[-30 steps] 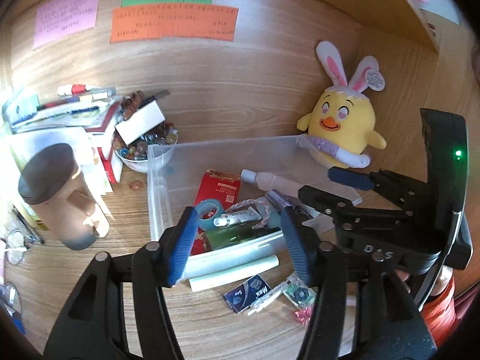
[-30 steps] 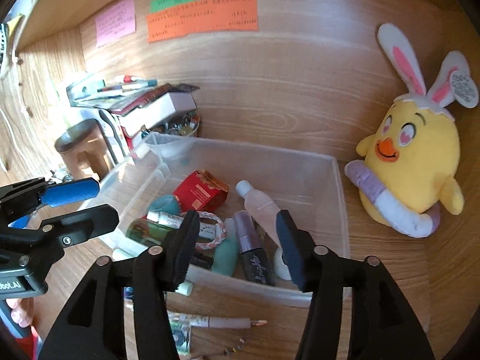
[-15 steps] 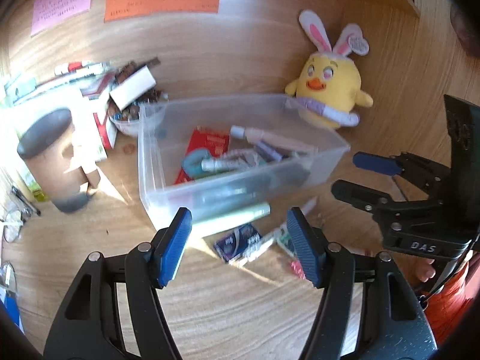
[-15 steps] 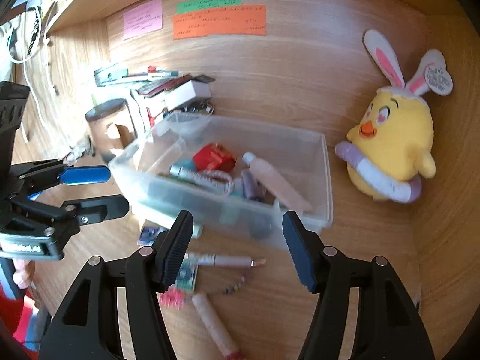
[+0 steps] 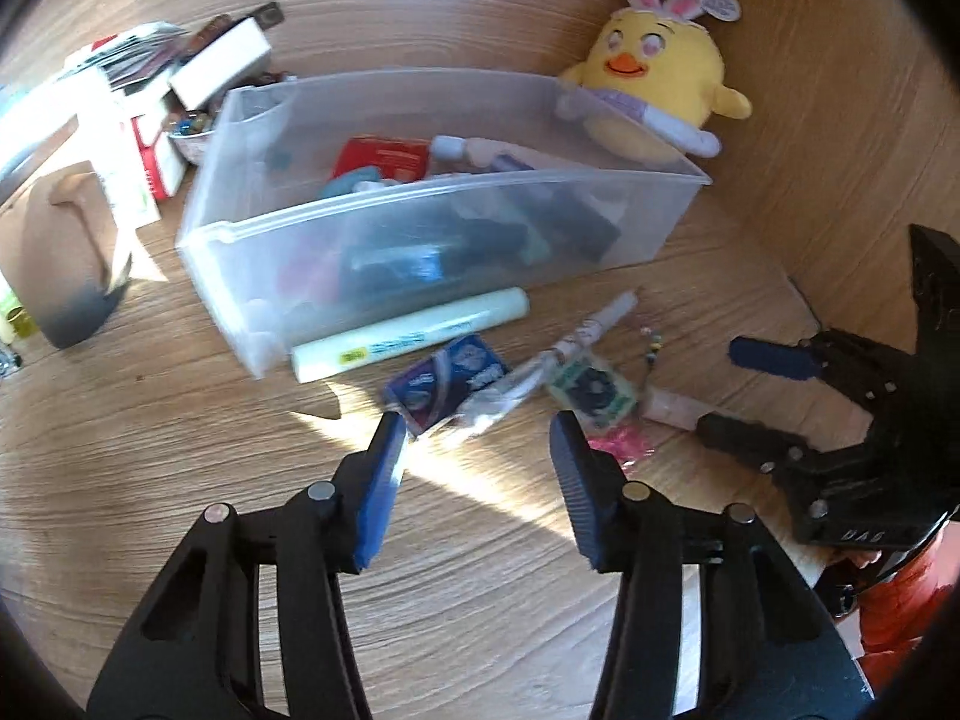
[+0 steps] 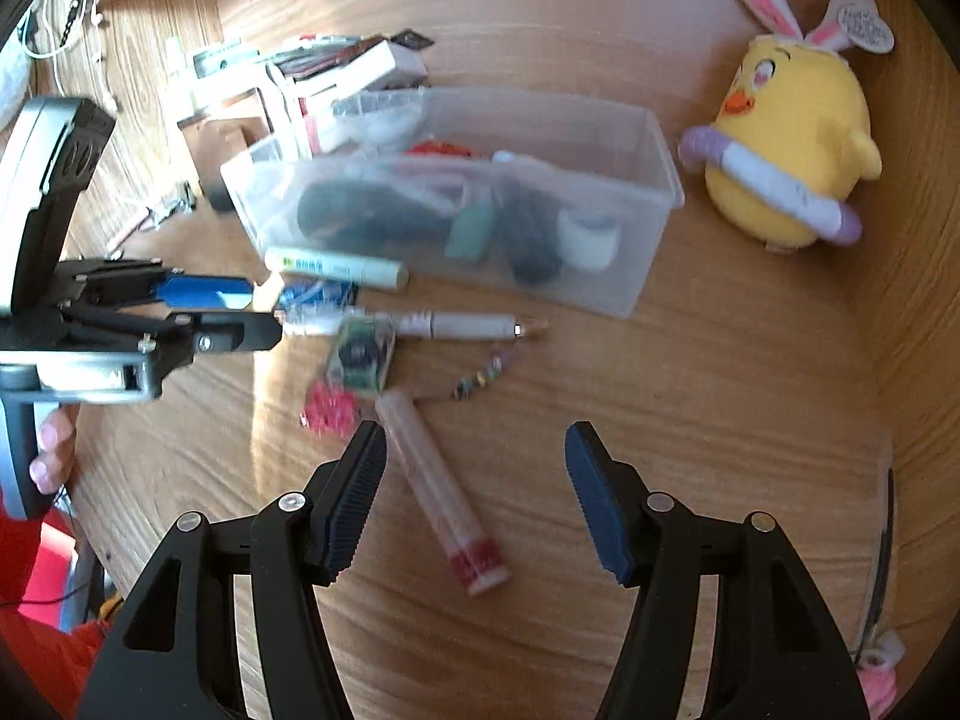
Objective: Organize objects
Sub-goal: 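Grasp the green square packet with the left gripper while the right gripper grasps the pink-capped tube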
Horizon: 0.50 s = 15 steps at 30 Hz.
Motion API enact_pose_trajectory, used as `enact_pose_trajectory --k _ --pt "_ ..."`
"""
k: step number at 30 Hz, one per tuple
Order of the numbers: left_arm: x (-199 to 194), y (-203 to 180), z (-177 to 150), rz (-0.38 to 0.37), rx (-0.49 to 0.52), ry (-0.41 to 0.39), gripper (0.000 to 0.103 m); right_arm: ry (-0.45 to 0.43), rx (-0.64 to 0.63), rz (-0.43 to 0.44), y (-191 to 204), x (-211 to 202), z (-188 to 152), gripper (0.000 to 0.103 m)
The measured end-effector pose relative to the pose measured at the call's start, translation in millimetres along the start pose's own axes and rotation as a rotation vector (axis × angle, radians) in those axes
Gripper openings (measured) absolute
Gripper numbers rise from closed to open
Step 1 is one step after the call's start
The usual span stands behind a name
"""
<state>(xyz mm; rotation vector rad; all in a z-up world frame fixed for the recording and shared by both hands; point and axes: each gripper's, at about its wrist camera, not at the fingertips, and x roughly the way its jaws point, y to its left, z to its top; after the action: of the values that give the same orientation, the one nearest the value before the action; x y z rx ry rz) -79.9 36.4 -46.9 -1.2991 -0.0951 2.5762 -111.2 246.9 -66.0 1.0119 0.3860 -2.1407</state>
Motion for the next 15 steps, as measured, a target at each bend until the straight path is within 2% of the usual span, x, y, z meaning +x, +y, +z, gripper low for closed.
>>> enact_pose_trajectory --k 4,6,8,11,15 --pt "-1 -16 2 -0.028 0.032 -0.009 0.049 0.009 -0.005 0.027 4 0 -6 0.055" --pt "1 -24 3 -0.042 0.048 -0.004 0.049 0.016 -0.020 0.040 7 1 -8 0.038" --pt "6 -30 4 -0.055 0.061 0.005 0.049 0.027 -0.034 0.055 11 4 -10 0.025" --pt "13 -36 6 -0.068 0.067 0.028 0.049 0.024 -0.046 0.045 15 5 -13 0.015" --pt "21 -39 8 -0.068 0.065 0.053 0.049 0.005 -0.019 0.045 10 -1 -17 0.014"
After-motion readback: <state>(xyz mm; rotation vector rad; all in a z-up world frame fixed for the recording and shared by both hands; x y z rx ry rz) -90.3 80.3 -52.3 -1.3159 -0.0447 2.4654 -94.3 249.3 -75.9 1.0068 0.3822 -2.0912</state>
